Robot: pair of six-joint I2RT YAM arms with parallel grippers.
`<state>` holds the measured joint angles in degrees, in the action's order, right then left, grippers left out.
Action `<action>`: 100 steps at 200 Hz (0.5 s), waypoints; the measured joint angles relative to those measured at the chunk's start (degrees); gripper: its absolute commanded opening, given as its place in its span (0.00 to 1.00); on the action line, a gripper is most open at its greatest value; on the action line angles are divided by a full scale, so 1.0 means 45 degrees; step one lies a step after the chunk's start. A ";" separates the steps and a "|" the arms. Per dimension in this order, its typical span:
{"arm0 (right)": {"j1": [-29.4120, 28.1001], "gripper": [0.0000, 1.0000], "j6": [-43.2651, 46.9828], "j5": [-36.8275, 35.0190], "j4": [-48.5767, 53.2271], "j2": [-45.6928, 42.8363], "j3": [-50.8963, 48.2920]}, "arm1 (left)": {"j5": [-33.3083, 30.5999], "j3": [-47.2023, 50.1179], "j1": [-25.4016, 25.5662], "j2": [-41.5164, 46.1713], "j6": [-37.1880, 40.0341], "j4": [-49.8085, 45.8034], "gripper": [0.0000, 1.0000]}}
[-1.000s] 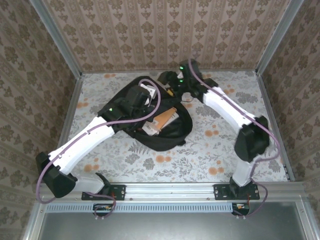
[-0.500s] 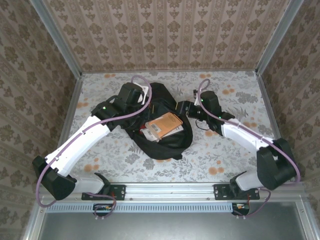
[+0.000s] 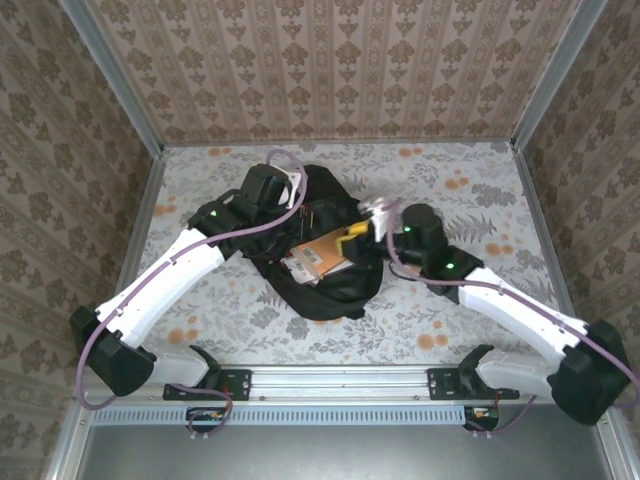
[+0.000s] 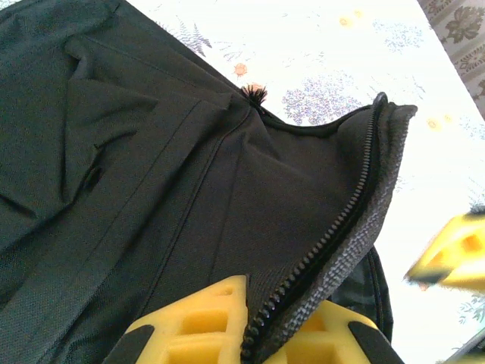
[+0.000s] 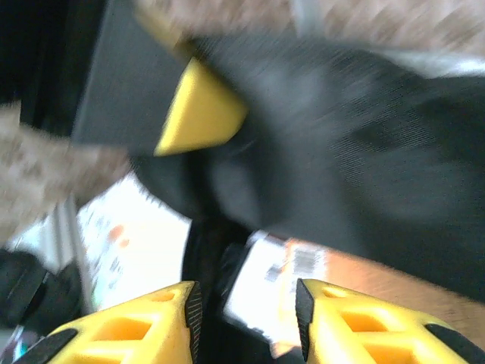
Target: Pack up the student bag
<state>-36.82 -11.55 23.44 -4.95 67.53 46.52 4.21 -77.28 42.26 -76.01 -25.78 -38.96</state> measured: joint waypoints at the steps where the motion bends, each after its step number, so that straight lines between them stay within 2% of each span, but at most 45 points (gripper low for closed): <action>1: -0.0039 0.42 0.0019 0.0015 0.0019 0.0063 0.0015 | 0.0005 0.0000 0.0000 -0.0010 0.0000 0.0000 0.00; 47: -0.1651 0.49 0.1379 0.0199 0.0913 0.2273 0.0321 | 0.0029 -0.0005 0.0000 -0.0039 0.0000 -0.0005 0.00; 100: -0.2846 0.53 0.3123 -0.0996 0.0306 0.3837 0.0534 | 0.0131 -0.0005 0.0000 -0.0039 -0.0141 -0.0005 0.00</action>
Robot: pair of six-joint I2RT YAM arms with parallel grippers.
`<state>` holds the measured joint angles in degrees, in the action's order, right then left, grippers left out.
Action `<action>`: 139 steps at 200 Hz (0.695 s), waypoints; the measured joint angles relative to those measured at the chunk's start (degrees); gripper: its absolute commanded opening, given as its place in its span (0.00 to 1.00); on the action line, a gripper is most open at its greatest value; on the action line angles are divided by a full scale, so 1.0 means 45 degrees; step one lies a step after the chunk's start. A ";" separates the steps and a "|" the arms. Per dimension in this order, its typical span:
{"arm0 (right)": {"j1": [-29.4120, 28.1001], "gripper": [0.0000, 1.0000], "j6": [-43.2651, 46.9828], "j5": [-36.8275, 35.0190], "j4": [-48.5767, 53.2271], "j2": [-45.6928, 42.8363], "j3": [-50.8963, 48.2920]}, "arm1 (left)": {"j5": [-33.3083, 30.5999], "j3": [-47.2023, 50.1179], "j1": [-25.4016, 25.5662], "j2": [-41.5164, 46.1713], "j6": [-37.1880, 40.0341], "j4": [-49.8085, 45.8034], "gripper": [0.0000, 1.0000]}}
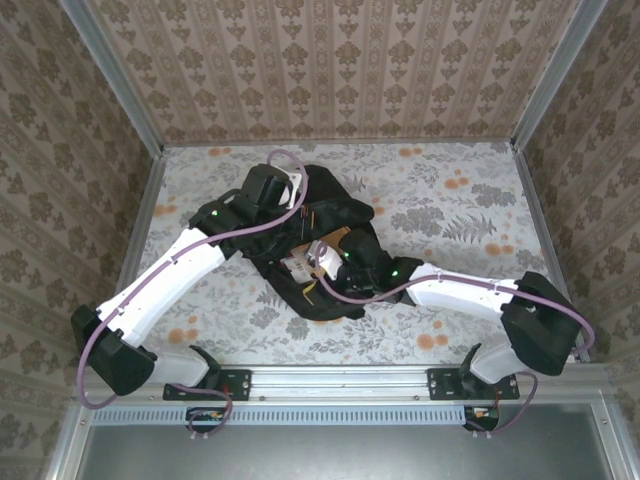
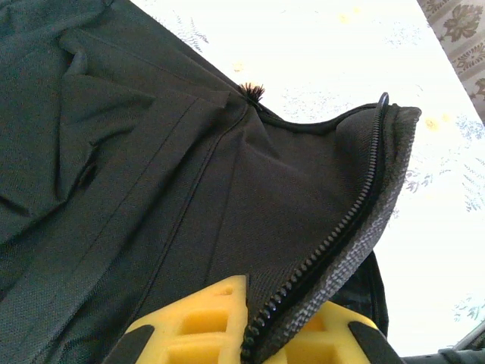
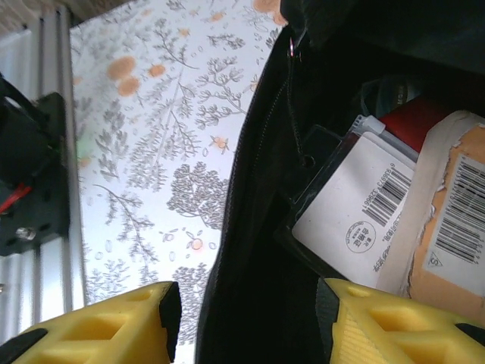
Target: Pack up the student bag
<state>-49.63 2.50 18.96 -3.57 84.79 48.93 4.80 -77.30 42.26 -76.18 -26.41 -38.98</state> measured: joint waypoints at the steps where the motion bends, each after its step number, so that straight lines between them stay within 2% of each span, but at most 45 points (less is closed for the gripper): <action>1: -0.0019 0.53 0.0044 -0.0058 -0.0024 0.0044 0.0000 | 0.0000 0.0000 0.0000 0.0000 0.0000 0.0000 0.00; 30: -0.0107 0.51 0.0461 -0.0903 -0.0646 0.0690 0.0000 | 0.0015 0.0000 0.0000 0.0000 -0.0102 0.0000 0.00; 92: 0.0112 0.55 0.0549 -0.0393 -0.2443 0.0189 -0.0602 | 0.0029 0.0000 0.0000 0.0000 -0.0136 0.0005 0.00; 139: 0.0656 0.47 0.1248 -0.0427 -0.2482 0.0107 -0.0345 | 0.0039 0.0000 0.0000 0.0000 -0.0141 0.0005 0.00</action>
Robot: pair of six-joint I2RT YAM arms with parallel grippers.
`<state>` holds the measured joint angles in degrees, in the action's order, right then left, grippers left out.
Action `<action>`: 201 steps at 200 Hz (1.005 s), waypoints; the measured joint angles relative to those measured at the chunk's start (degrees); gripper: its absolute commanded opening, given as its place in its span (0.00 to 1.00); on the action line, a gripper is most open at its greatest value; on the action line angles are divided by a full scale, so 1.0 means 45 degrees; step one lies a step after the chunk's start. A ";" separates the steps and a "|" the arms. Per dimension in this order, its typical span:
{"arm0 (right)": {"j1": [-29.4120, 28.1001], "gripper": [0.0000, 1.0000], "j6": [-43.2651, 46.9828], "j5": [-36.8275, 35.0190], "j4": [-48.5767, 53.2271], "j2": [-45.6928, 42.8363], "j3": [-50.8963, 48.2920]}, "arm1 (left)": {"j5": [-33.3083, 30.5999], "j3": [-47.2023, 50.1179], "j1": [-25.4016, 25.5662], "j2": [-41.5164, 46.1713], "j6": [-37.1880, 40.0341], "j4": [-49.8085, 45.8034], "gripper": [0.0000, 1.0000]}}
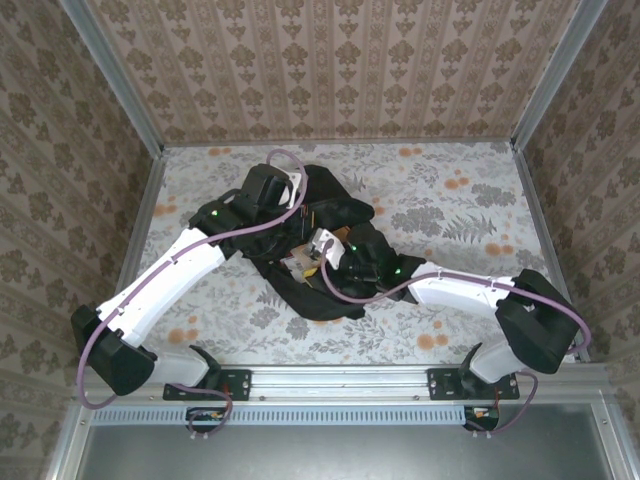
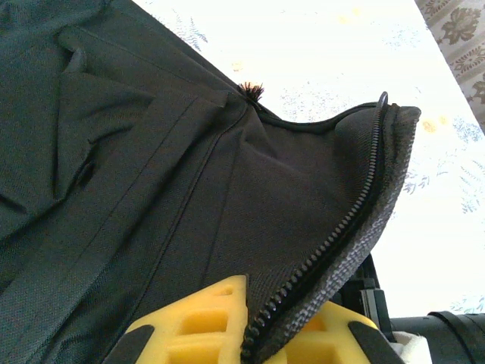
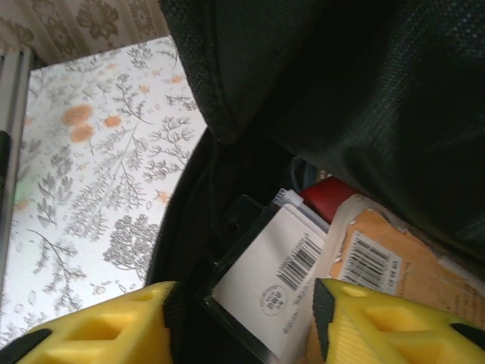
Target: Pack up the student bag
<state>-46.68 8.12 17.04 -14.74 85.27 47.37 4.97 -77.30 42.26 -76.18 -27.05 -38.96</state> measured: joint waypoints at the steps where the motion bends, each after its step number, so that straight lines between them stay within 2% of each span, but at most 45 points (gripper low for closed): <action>1: 0.0000 0.46 0.0019 -0.0015 0.0015 0.0019 0.0024 | -0.0005 0.0000 0.0000 0.0000 0.0000 0.0000 0.00; 35: -0.0005 0.46 0.0981 -0.0189 0.0350 0.0748 0.0471 | 0.0010 0.0000 -0.0058 0.0000 0.0000 0.0000 0.00; 77: -0.0092 0.50 0.1452 0.0029 0.0452 0.1316 0.0491 | 0.0053 0.0000 -0.0078 0.0005 -0.0005 0.0000 0.00; 124: -0.0442 0.52 0.1263 0.0044 -0.0083 0.1991 0.0767 | 0.0097 0.0000 -0.0078 0.0005 -0.0049 0.0000 0.00; 201: -0.0641 0.47 0.0510 -0.0029 -0.0913 0.2798 0.1394 | 0.0087 0.0000 -0.0083 0.0005 -0.0087 0.0000 0.00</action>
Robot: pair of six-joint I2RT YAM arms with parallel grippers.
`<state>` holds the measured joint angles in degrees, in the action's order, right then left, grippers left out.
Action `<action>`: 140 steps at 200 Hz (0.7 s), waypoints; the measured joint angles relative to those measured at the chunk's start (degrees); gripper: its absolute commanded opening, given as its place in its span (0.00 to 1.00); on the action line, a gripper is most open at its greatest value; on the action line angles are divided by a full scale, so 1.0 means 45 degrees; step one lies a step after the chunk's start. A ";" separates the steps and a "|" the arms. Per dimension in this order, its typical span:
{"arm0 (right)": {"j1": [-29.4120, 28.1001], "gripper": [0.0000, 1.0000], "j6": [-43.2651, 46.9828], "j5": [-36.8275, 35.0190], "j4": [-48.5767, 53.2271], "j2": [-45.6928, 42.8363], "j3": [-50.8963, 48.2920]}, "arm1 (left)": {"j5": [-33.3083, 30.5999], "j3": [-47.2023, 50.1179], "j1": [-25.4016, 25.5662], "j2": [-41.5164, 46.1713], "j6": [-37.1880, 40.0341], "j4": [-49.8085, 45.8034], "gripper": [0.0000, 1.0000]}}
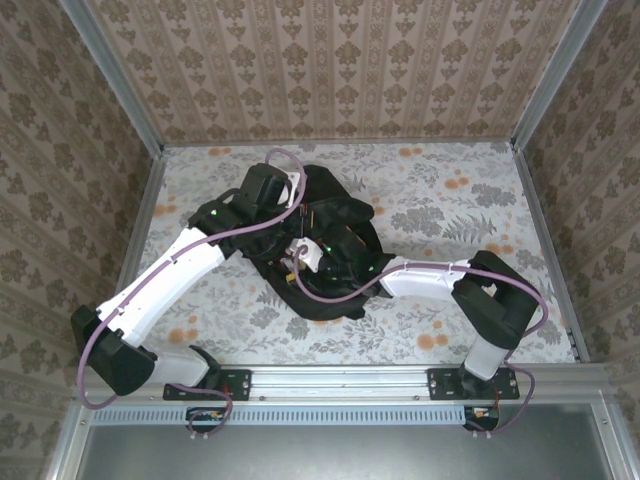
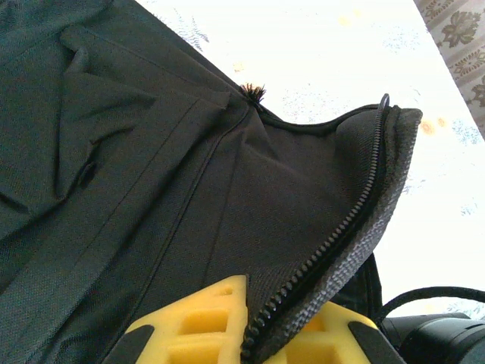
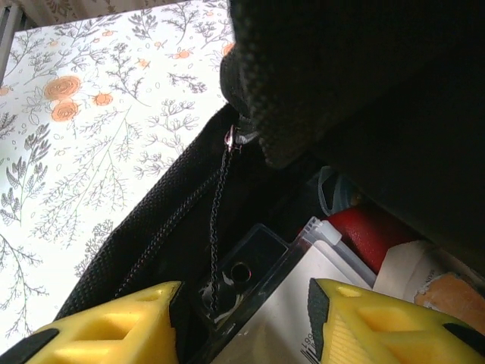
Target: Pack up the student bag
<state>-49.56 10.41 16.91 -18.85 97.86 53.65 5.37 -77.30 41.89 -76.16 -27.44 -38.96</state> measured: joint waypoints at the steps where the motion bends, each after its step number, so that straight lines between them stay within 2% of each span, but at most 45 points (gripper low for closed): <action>1: -0.0005 0.47 -0.0005 0.0000 -0.0029 0.0010 0.0000 | 0.0000 0.0000 0.0000 0.0000 0.0000 0.0000 0.00; 140: -0.0277 0.38 -0.0942 -0.0005 -0.0976 0.0529 0.0214 | -0.0044 0.0005 -0.0083 0.0000 -0.0092 0.0189 0.00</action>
<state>-50.81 6.17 16.88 -23.24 100.25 54.61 5.17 -77.28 41.52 -76.16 -27.86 -38.11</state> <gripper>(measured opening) 0.393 0.067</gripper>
